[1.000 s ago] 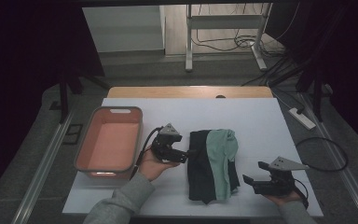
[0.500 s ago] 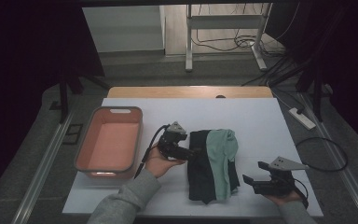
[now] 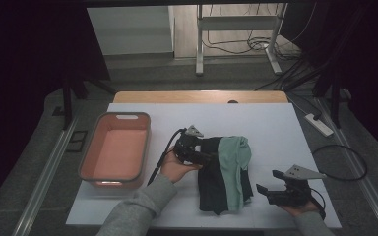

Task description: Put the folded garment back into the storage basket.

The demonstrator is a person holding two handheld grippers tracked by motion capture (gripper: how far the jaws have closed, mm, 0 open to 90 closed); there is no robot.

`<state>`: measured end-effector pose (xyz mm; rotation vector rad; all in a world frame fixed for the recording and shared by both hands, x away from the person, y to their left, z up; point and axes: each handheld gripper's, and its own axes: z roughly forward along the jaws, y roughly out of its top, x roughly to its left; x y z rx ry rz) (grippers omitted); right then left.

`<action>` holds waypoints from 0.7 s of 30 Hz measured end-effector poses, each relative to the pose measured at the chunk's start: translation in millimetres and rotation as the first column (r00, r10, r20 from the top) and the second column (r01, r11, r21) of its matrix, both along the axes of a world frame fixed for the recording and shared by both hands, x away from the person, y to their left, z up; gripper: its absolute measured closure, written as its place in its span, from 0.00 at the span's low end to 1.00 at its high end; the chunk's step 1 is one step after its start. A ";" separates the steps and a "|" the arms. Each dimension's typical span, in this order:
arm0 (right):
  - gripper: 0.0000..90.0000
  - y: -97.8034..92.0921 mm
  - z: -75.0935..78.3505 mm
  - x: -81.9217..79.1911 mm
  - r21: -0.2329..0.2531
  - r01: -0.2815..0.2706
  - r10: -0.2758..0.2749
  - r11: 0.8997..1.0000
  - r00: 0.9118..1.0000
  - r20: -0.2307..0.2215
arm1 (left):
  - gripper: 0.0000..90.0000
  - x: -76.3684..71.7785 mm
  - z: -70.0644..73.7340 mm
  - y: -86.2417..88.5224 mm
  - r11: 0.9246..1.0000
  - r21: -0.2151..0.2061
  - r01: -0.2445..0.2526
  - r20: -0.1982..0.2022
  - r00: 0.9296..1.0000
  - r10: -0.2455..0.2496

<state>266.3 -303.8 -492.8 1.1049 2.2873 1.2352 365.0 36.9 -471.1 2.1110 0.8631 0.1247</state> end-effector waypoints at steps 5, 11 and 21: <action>0.18 0.2 -0.2 0.2 0.001 -0.001 0.001 1.000 1.000 0.000 | 0.19 6.8 -4.4 -1.5 1.000 0.017 -0.012 -0.010 1.000 0.013; 0.18 0.3 -0.3 0.3 0.001 -0.002 0.002 1.000 1.000 -0.002 | 0.19 13.3 -8.0 -3.4 0.999 0.031 -0.026 -0.017 0.999 0.027; 0.18 1.2 -0.9 0.8 0.000 -0.003 0.003 1.000 1.000 -0.005 | 0.18 29.7 -18.4 -4.7 0.995 0.066 -0.071 -0.044 0.996 0.074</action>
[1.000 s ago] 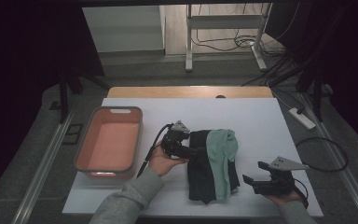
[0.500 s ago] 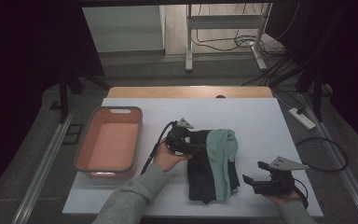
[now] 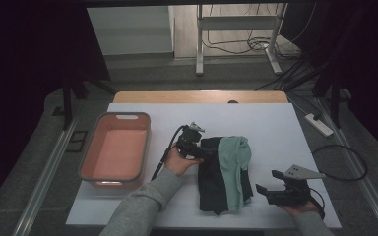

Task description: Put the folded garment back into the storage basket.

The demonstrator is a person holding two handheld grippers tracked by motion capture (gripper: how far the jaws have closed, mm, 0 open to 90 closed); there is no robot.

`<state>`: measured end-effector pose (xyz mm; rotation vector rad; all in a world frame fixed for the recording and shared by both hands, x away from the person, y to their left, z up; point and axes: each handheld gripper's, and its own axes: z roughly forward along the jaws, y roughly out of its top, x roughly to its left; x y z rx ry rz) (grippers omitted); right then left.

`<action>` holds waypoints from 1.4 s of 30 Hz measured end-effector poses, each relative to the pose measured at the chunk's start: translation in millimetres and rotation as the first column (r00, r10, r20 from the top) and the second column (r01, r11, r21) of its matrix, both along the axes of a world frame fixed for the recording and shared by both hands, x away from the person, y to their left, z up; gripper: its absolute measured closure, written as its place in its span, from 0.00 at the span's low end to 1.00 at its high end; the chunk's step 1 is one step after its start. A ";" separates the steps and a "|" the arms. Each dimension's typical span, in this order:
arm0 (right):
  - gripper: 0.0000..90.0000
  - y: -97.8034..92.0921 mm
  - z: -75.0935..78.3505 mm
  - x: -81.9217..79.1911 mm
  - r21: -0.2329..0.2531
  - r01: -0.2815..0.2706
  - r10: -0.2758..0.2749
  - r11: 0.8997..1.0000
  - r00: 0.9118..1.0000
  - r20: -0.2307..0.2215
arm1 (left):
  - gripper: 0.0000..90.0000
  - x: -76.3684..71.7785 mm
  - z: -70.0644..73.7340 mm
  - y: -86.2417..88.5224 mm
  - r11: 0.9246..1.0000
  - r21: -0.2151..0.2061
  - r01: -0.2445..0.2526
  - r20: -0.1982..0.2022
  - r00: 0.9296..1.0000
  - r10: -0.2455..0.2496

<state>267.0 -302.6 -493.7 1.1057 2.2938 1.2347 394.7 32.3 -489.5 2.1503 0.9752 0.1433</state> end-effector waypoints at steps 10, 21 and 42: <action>0.18 0.0 -0.4 0.3 0.002 0.003 -0.003 1.000 1.000 -0.003 | 0.18 11.2 -10.0 1.0 1.000 0.011 -0.029 -0.044 0.999 0.029; 0.18 0.5 -1.0 0.4 0.002 0.002 -0.002 1.000 1.000 -0.008 | 0.14 16.8 -18.9 -7.9 0.999 0.027 -0.021 -0.073 0.997 0.023; 0.18 0.5 -1.9 1.3 -0.002 0.006 -0.006 1.000 1.000 -0.013 | 0.17 27.1 -35.7 -8.4 0.998 -0.057 -0.011 -0.200 0.980 0.000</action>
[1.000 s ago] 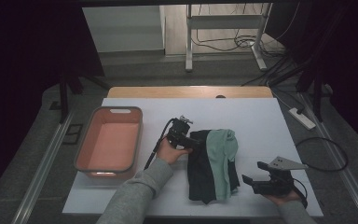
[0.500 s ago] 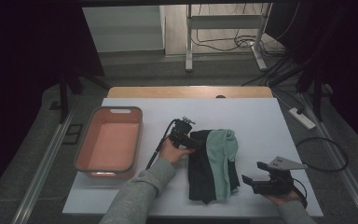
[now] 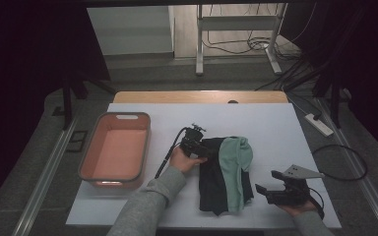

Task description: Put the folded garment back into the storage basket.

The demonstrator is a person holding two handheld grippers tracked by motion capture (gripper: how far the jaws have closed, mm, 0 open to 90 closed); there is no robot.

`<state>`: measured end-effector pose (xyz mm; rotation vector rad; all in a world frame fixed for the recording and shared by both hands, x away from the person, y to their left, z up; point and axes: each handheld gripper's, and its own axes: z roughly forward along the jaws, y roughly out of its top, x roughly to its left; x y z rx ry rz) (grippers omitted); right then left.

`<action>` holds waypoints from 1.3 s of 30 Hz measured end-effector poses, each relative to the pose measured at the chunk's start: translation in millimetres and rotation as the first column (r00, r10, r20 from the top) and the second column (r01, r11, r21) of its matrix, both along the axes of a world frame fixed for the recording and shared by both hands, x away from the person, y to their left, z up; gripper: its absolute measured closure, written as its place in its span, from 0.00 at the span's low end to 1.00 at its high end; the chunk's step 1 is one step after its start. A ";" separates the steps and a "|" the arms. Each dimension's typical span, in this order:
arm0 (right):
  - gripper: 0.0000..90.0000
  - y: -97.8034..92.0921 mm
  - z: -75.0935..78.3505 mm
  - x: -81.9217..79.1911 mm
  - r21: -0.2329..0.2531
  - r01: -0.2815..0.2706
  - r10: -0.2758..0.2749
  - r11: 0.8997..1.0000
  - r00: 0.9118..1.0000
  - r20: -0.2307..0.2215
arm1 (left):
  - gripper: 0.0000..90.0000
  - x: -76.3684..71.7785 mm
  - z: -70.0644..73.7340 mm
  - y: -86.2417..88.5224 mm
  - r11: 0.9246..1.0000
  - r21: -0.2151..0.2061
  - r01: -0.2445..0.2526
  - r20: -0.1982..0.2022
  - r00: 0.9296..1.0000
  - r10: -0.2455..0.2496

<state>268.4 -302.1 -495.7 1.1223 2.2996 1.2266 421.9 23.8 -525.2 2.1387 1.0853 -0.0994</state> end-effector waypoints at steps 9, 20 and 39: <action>0.18 0.2 0.2 0.1 -0.002 0.002 -0.002 1.000 1.000 0.001 | 0.53 -8.7 3.8 -3.5 0.995 -0.040 0.087 0.045 0.995 -0.085; 0.19 -0.5 -0.1 0.0 -0.003 0.006 -0.006 1.000 1.000 0.000 | 0.70 -22.2 11.2 -8.5 0.993 0.035 0.114 0.169 0.978 -0.119; 0.19 -4.1 1.0 -0.5 0.004 0.020 -0.020 1.000 1.000 0.010 | 0.75 -25.8 18.8 -0.5 0.986 -0.062 0.153 0.213 0.967 -0.137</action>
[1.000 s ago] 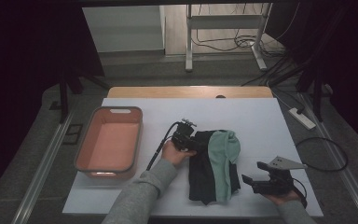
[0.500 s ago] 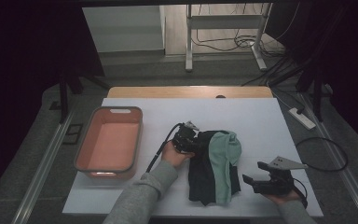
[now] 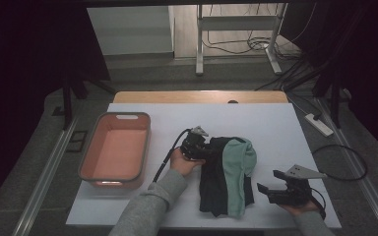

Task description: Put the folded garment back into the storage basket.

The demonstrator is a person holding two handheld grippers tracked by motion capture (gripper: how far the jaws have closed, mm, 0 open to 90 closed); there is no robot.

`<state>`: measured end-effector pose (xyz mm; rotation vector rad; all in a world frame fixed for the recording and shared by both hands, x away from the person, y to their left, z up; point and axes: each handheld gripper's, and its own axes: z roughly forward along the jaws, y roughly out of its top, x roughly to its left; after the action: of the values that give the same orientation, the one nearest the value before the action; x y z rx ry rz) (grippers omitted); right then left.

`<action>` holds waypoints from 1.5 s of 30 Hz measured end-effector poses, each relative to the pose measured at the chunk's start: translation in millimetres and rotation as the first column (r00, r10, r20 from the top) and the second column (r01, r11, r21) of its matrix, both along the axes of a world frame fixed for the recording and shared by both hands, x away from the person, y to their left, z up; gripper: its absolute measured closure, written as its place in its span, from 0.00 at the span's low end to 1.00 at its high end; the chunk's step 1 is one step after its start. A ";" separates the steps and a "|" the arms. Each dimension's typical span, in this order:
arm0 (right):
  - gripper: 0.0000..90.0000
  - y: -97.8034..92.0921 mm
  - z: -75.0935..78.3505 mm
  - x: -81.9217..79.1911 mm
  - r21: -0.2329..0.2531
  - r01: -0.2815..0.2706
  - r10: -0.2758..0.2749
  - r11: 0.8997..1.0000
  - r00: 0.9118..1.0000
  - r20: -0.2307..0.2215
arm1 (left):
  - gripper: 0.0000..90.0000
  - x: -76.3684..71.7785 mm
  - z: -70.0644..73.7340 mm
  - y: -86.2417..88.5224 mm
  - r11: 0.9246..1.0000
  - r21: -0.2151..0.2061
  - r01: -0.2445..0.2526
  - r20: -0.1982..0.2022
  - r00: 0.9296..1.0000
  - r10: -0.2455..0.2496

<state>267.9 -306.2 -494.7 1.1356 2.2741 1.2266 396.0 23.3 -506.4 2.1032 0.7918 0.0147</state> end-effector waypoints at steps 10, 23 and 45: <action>0.19 -1.5 1.2 -0.7 0.002 0.010 -0.010 1.000 1.000 0.012 | 0.76 -3.3 11.8 9.2 0.997 -0.070 0.021 0.002 1.000 -0.021; 0.19 -3.4 1.9 -0.8 0.006 0.027 -0.028 1.000 0.999 0.019 | 0.76 -14.0 34.3 14.1 0.991 -0.135 0.014 0.061 0.998 -0.006; 0.19 -4.9 2.4 -0.3 0.018 0.040 -0.041 0.999 0.999 0.023 | 0.76 -25.0 77.3 31.4 0.975 -0.222 0.005 0.146 0.989 0.028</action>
<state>267.5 -311.1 -492.3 1.1615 2.2161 1.2405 371.1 54.8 -429.1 1.8628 0.6834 0.0843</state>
